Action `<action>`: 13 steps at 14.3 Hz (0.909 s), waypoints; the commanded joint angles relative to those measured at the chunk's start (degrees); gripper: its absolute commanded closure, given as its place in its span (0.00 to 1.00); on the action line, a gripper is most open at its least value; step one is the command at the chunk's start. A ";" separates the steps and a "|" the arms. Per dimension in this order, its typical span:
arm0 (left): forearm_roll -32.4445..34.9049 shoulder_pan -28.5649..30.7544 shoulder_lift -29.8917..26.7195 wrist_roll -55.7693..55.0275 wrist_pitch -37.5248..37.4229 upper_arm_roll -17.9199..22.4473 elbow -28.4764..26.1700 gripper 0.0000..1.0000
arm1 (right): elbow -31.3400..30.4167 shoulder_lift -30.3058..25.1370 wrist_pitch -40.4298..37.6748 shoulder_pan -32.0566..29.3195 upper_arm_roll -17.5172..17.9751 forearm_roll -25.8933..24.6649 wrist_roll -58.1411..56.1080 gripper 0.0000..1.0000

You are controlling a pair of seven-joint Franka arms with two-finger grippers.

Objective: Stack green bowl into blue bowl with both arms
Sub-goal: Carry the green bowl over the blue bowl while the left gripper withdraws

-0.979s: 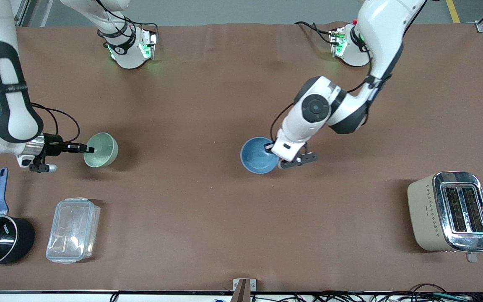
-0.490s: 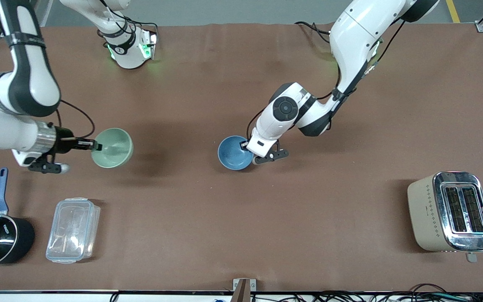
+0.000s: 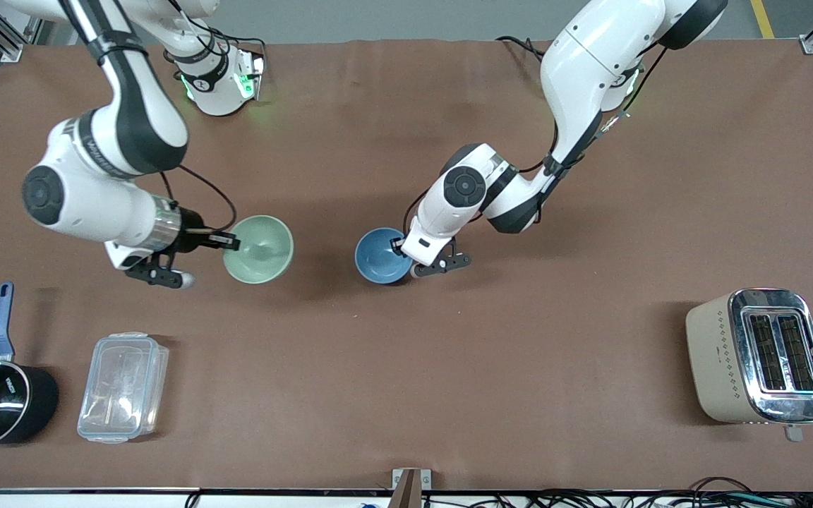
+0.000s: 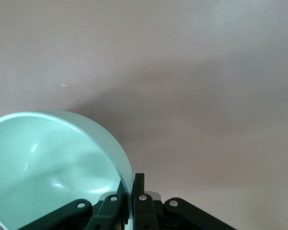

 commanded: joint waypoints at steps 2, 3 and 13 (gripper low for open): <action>2.06 5.28 -8.56 0.23 -4.73 0.82 0.61 0.00 | -0.11 3.49 4.63 0.03 7.17 -1.16 8.99 0.97; 3.72 7.13 -11.29 2.16 -7.98 0.82 0.87 0.00 | -0.54 4.54 6.64 0.99 7.80 -1.16 10.31 0.97; 5.41 25.06 -29.49 28.42 -45.34 0.82 12.12 0.00 | -2.74 12.28 21.25 9.88 8.07 -1.16 19.63 0.97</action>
